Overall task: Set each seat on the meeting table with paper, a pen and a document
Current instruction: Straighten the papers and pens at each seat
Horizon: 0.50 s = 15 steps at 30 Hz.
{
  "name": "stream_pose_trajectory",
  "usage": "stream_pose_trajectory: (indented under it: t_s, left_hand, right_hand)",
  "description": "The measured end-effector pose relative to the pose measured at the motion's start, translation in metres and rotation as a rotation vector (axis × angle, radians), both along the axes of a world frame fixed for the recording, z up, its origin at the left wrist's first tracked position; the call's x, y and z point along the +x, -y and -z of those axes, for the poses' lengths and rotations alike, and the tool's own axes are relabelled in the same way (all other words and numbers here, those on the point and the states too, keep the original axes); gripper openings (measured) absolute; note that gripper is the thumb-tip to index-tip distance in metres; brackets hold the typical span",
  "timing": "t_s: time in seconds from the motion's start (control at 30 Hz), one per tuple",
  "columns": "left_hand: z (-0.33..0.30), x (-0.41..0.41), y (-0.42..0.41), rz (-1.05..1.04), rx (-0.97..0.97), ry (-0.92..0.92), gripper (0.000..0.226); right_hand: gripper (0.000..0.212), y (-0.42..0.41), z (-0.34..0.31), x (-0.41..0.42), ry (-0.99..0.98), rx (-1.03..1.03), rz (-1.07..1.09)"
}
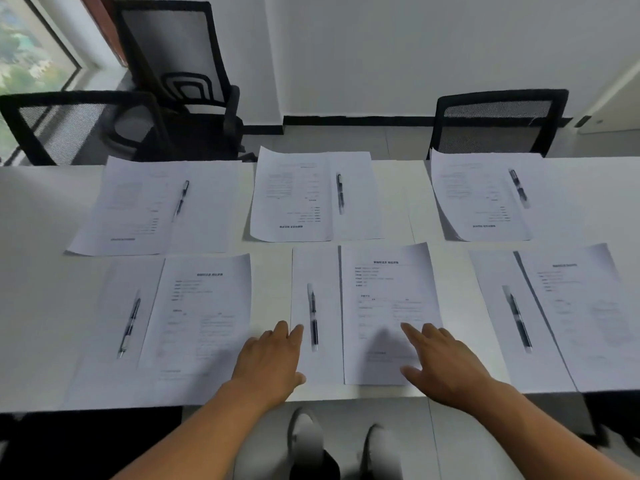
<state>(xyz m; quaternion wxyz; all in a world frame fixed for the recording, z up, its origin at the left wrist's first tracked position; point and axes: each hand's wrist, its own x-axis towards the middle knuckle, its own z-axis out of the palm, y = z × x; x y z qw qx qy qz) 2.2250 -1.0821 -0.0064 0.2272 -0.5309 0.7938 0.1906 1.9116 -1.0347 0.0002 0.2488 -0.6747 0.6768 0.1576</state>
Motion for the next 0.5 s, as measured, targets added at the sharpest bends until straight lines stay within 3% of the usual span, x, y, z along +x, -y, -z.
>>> stream_pose_trajectory:
  t_s: [0.5]
  left_hand:
    - [0.039,-0.006,0.005,-0.033,-0.032,-0.019,0.105]
  right_hand:
    - [0.089,0.003,0.04,-0.024,0.009,-0.064,0.061]
